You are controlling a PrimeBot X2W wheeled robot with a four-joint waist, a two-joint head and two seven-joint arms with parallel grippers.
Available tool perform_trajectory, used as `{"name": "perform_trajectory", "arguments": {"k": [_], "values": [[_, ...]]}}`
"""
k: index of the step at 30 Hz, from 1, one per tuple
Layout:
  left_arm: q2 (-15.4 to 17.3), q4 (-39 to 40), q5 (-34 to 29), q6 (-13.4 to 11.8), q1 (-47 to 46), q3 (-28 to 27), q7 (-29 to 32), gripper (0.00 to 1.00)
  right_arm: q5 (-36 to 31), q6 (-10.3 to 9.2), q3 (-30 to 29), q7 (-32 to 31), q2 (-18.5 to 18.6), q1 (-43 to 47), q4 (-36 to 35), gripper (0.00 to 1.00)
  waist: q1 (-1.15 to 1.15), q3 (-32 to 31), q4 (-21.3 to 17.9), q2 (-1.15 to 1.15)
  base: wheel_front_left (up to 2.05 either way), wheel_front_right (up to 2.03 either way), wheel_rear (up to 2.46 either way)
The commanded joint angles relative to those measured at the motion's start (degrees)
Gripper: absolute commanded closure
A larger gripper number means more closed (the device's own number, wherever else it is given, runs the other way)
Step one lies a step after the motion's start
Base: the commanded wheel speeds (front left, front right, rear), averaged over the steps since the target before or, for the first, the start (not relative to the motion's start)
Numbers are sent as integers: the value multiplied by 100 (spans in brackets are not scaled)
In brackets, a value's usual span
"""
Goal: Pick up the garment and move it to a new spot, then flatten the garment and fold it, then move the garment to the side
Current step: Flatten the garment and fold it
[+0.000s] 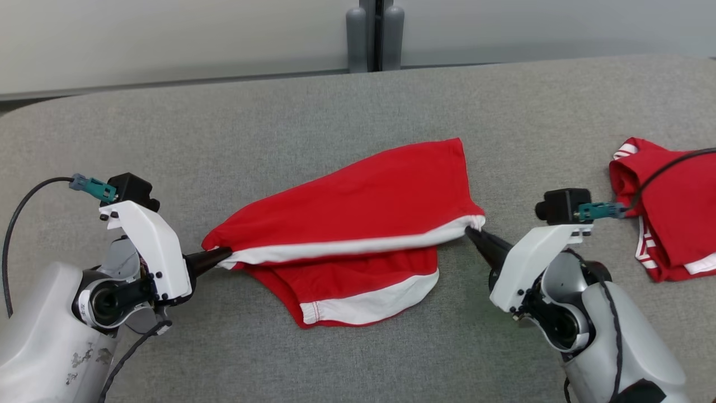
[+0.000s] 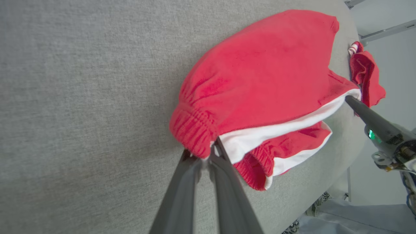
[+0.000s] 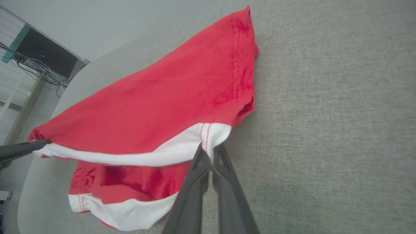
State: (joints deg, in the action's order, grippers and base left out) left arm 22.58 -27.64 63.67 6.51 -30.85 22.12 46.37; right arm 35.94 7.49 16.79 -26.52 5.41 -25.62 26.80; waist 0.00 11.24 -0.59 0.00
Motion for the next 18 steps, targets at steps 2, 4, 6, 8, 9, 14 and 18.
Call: {"name": "perform_trajectory", "arguments": {"k": [2,4,6,8,9,14,18], "values": [[54,71,34,41,-11,-45,-55,100,140,-1,-7,242,96,-32,-93,100,0,-171,-16,0,0,0,0],[83,168,53,47,7,-71,-116,100,294,0,-8,440,147,-46,-210,100,0,-265,-28,0,0,0,0],[109,316,41,55,-21,-94,-171,100,430,0,-43,641,248,-93,-359,100,0,-318,-42,0,0,0,0],[150,491,-11,58,-147,-152,-289,100,544,-1,-51,781,316,-214,-483,100,0,-301,-76,0,0,0,0],[165,572,-42,45,-234,-175,-333,100,588,-1,-68,853,358,-314,-519,100,0,-268,-92,0,0,0,0],[201,788,-389,-113,-973,-201,-502,100,863,0,-81,1023,519,-1178,-512,100,0,151,-165,0,0,0,0],[164,694,-759,-162,-1974,-131,-564,100,998,-1,-70,1095,672,-2226,-285,100,0,664,-183,0,0,0,0]]}}
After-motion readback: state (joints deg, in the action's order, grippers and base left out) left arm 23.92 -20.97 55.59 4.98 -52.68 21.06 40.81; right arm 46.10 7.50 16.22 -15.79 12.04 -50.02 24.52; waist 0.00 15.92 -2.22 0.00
